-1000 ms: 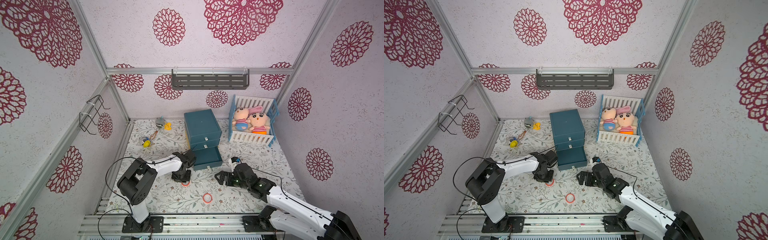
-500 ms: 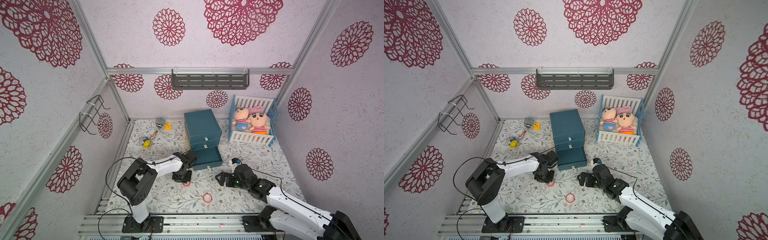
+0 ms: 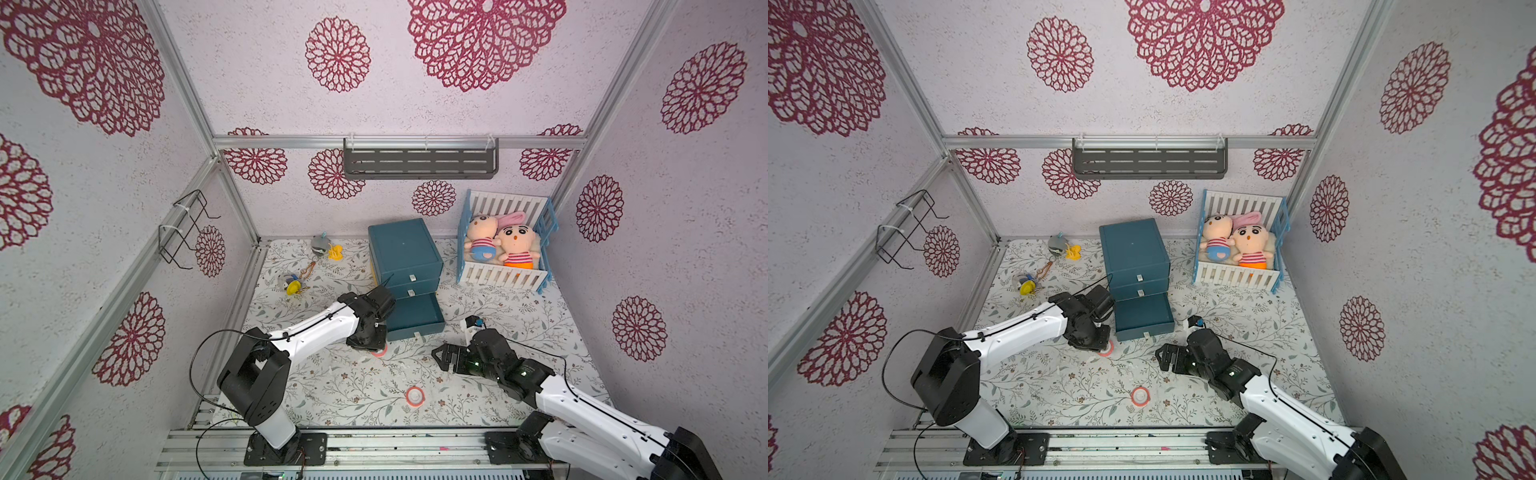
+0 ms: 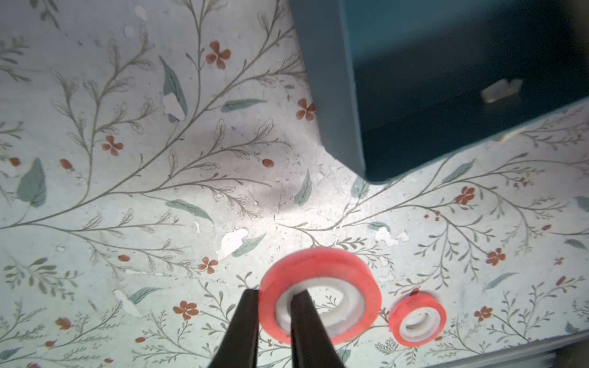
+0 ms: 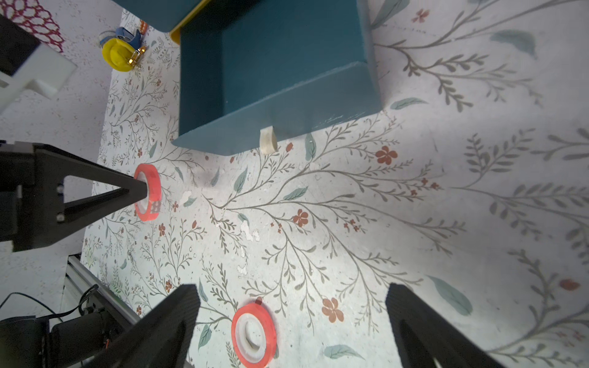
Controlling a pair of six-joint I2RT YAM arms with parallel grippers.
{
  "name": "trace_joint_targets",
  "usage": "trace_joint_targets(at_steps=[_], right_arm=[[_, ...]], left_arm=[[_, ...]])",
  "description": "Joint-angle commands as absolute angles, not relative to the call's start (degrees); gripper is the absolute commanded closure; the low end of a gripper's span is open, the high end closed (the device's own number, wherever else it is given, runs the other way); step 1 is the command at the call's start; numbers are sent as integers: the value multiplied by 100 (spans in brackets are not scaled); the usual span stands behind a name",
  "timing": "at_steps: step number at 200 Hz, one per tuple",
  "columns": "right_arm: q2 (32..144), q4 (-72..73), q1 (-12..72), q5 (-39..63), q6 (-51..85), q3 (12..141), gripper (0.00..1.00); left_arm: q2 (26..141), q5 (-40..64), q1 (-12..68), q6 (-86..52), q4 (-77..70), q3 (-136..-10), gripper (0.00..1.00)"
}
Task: Place the transparent tape into the drawer according to color
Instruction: Place the tape in the drawer.
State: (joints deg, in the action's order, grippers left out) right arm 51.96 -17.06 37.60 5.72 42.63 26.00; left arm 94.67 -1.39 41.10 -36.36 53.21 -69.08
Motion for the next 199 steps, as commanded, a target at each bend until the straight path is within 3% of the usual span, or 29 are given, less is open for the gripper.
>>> trace_joint_targets(at_steps=[1,199], right_arm=[[5013,-1648,3701,458,4312,2580,1],[4580,-1863,3612,395,4424,2470,1]], left_arm=[[9299,-302,4151,-3737,5425,-7156,100],[10430,-588,4096,-3964,4359,-8297,100]])
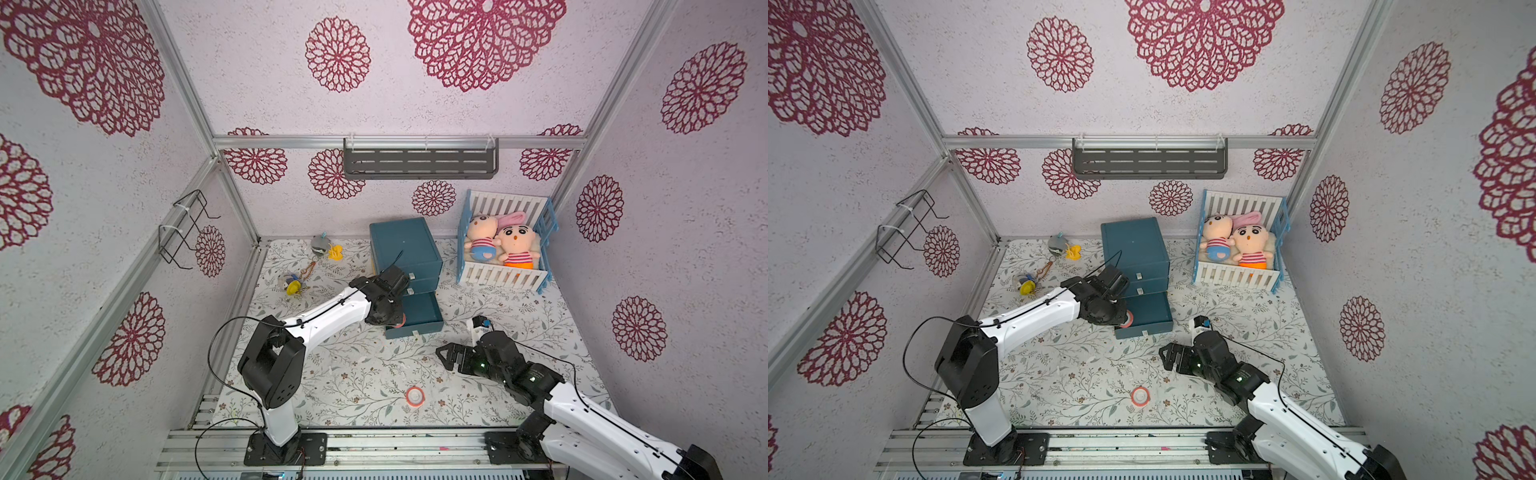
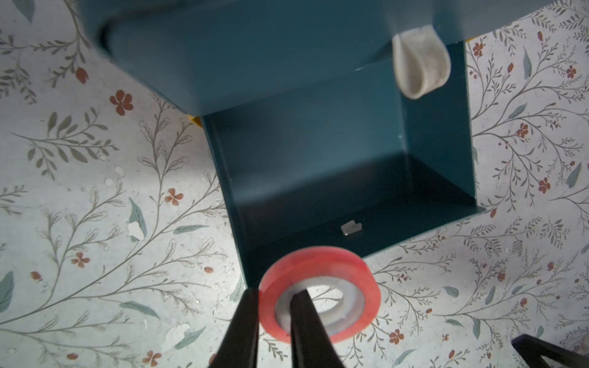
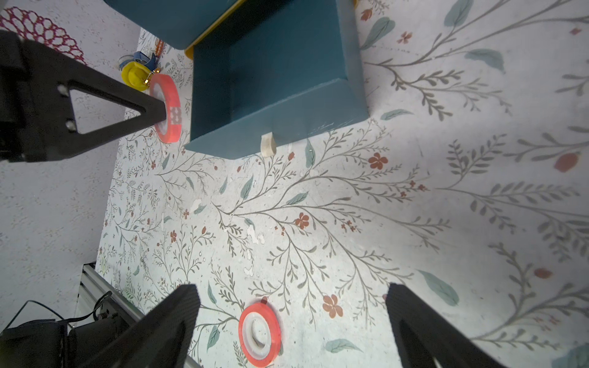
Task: Place the transparent tape into the drawer according to color
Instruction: Place the tape in the drawer.
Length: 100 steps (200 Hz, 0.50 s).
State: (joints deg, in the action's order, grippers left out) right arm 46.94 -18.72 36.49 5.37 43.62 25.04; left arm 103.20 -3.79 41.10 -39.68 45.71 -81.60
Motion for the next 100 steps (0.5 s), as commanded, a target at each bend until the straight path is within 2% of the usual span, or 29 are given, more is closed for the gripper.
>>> trace_joint_targets(at_steps=[1,100], right_arm=[[4580,-1863,3612,400,4427,2465,1],[4421,-1888,3604,378,4544,2408,1]], left_arm=[[10431,-593,4096,-3964,4355,-8297,100],[10121,-1122,4140,-4499,3377,-7398,100]])
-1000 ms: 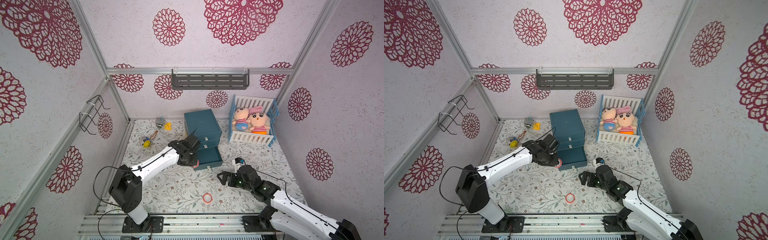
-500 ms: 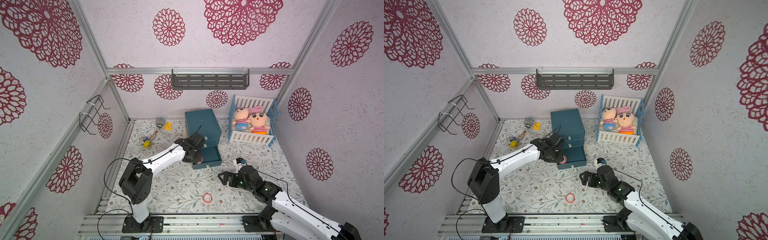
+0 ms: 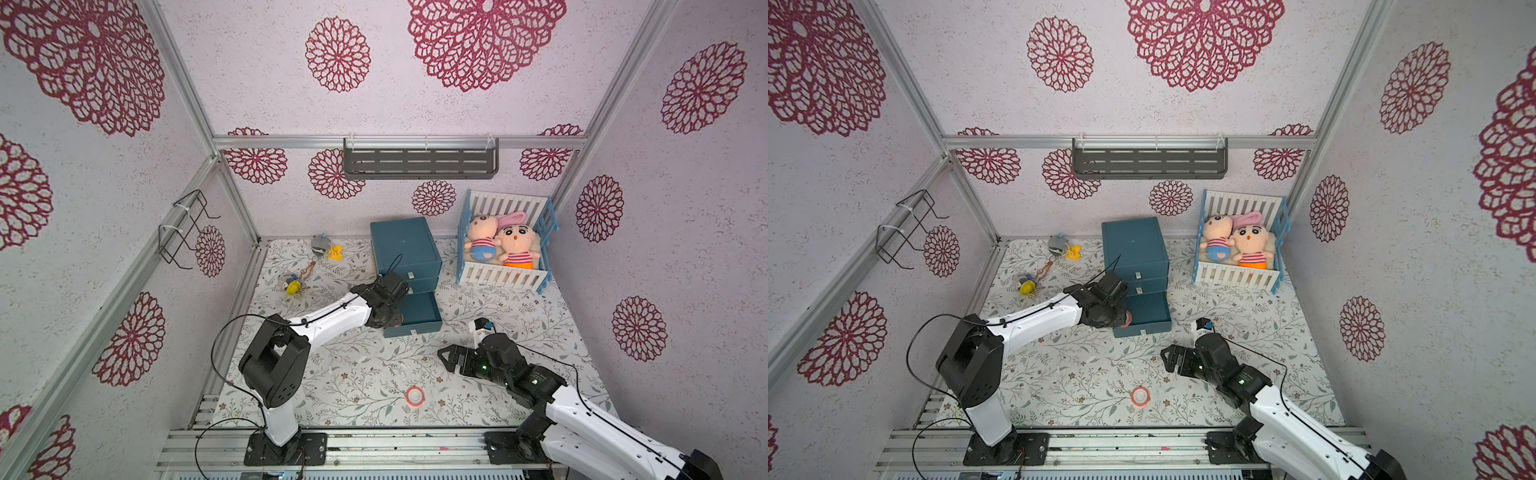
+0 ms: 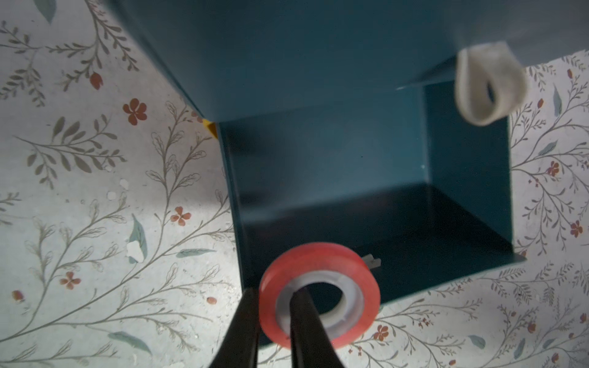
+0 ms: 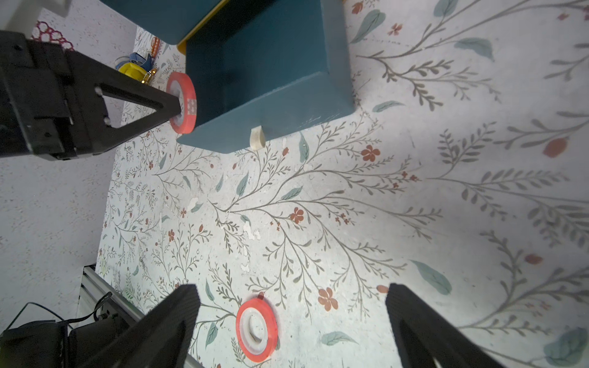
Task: Place the transparent tape into the drawer according to color
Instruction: Place the tape in the drawer, then pick up the tape at the center of the board.
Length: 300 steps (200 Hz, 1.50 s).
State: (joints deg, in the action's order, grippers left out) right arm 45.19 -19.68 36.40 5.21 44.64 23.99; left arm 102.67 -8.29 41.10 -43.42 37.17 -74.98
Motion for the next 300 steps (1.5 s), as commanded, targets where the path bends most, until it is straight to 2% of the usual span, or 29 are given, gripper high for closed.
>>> trace_joint_targets(at_steps=[1,49,55,68,79,92,106,160,221,236,300], right_arm=[[4417,-1889,3604,378,4544,2404,1],[4353,-1916,3604,369,4577,2373,1],[4346,-1911,3604,378,4588,2371,1],[4350,-1912,3604,378,4587,2364,1],[4355,-1907,3604,391,4582,2364,1],[4384,-1882,3604,417,4571,2364,1],[4436,-1838,3604,463,4578,2364,1],[4720,-1775,3713,587,4467,2464,1],[5425,-2013,4296,503,4273,2975,1],[5620,-2144,4455,490,4217,3135,1],[6628,-2945,5286,151,4105,3880,1]], left_arm=[[10119,-1123,4140,-4500,3376,-7395,100],[10144,-1055,4140,-4509,3279,-7381,100],[10147,-1055,4140,-4509,3280,-7391,92],[10143,-1049,4140,-4500,3305,-7411,66],[10112,-1063,4140,-4500,3321,-7411,52],[10074,-1075,4140,-4500,3339,-7401,41],[10014,-1070,4140,-4500,3351,-7378,34],[9448,-888,4153,-4477,3384,-7128,21],[8636,-584,4118,-4274,3403,-6548,0],[8468,-473,4047,-4269,3431,-6391,3],[7823,154,3465,-4119,3436,-5741,3]])
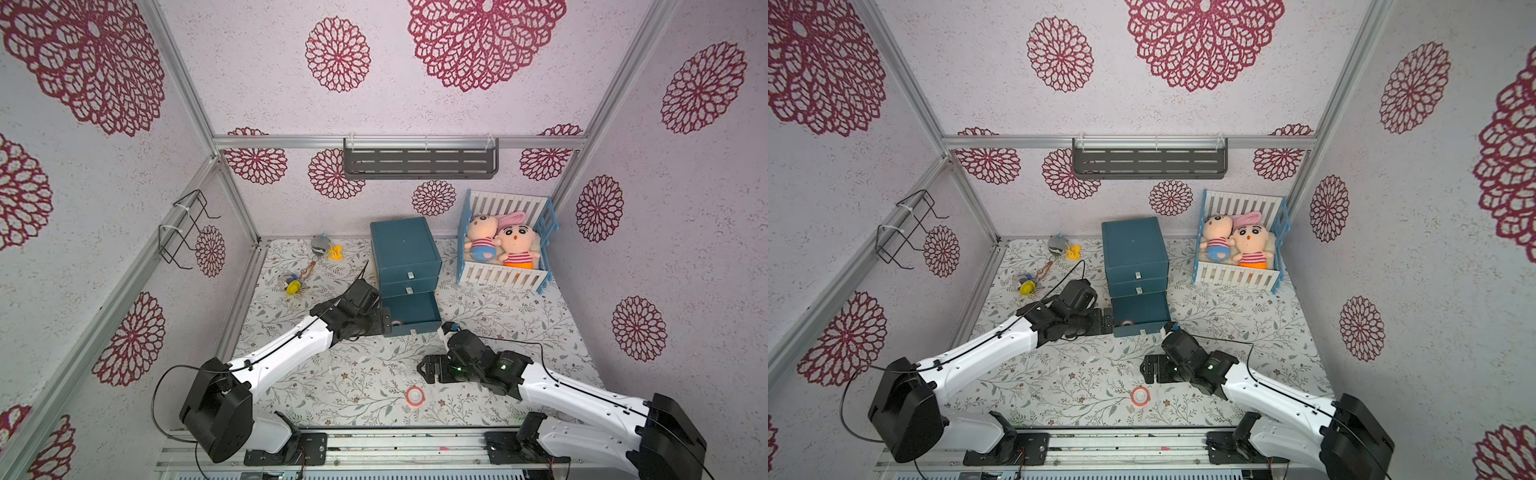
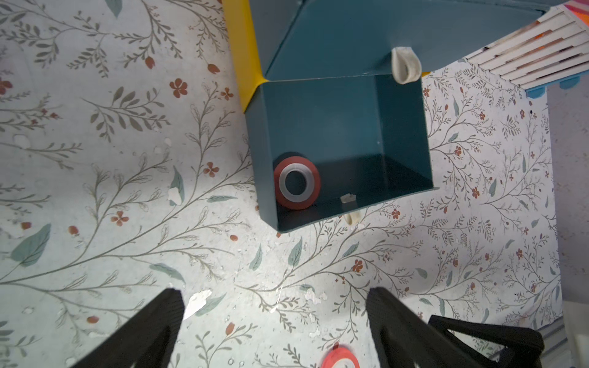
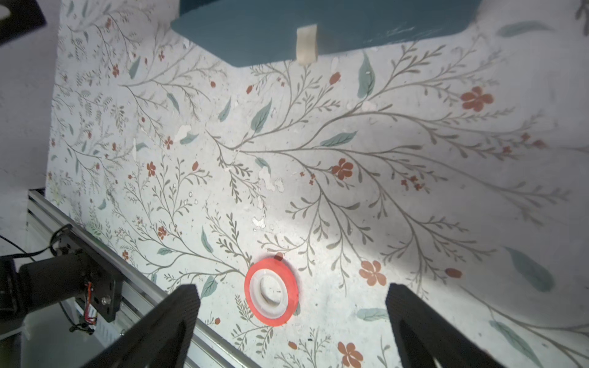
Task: Place the transparent tape into the drawer according to color
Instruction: Pick up the tape at the center of the board.
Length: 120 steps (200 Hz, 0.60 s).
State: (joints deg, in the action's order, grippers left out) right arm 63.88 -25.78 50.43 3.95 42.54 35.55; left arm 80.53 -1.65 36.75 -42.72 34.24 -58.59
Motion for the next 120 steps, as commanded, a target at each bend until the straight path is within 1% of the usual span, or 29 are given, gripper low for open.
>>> trace_joint_targets(at_steps=[1,22,42,77,89,120], right_arm=[[6645,-2958,5306,146,4109,3891,1],[7051,-3196,5552,67,4087,4105,1],[7375,-3293,5749,44,4069,4289,5],[7778,-3378,5944,1,4078,4494,16],[7903,-3404,6015,-18,4087,4544,23],[8156,-3458,6184,-53,4113,4680,34]], left_arm=[[7818,161,3459,-4112,3436,-5736,3],[7727,425,3291,-4006,3427,-5636,3],[7692,572,3185,-3924,3461,-5584,3],[7647,710,3051,-3842,3489,-5546,3],[7631,746,3009,-3825,3489,-5529,3],[7611,800,2944,-3765,3510,-5503,3]])
